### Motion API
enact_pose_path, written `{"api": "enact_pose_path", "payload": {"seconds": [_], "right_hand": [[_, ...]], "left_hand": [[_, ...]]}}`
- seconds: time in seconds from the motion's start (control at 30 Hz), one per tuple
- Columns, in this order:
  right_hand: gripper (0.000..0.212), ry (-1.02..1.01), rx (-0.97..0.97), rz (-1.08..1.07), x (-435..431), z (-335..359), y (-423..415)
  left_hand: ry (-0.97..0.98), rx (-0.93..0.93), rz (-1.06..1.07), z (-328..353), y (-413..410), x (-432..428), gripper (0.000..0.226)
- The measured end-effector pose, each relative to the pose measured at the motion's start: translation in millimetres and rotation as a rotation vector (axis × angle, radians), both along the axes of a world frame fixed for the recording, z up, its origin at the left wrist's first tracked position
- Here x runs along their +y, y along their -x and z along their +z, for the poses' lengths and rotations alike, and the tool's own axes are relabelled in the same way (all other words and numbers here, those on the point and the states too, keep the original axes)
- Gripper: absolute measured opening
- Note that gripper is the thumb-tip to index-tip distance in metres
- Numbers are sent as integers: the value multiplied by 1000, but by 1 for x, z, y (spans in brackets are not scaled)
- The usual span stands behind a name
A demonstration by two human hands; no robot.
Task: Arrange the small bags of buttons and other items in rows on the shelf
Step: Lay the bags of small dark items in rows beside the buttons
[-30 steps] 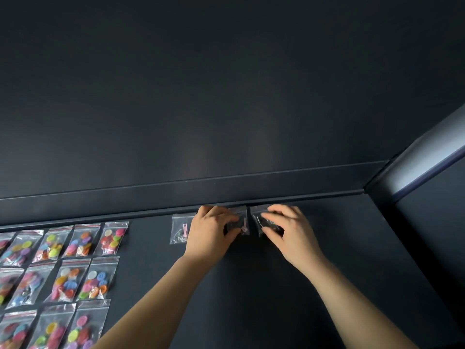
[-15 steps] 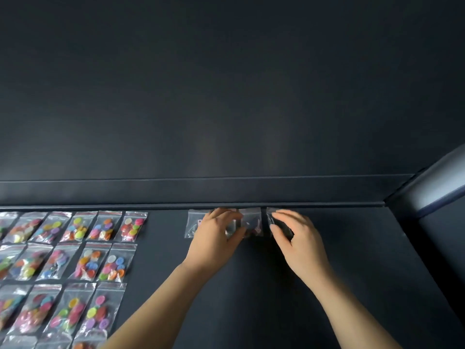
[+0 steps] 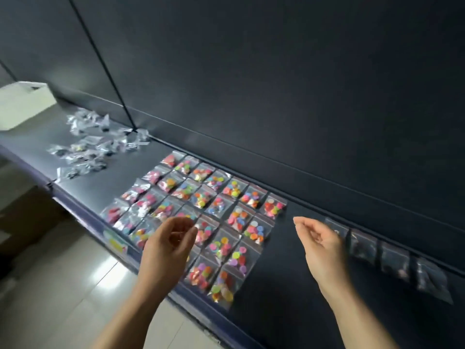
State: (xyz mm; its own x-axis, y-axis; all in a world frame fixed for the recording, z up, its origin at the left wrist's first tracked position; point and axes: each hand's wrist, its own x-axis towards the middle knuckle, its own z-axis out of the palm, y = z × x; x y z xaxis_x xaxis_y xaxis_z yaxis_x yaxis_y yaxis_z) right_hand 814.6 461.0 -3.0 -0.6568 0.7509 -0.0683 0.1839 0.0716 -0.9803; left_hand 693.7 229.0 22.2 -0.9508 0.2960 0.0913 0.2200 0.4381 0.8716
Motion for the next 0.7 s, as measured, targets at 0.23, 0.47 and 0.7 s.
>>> {"api": "enact_pose_path", "payload": {"seconds": [0.23,0.47,0.7], "right_hand": [[14,-53,-9,173,-127,19,108],[13,-28,13,226,-265,27,212],[12,-25,-44,245,-334,31,286]], "left_hand": [[-103,15,235,3,60,-155,10],[-43,73,334,14,136,-310,6],[-7,22,333,14,218,-372,5]]}}
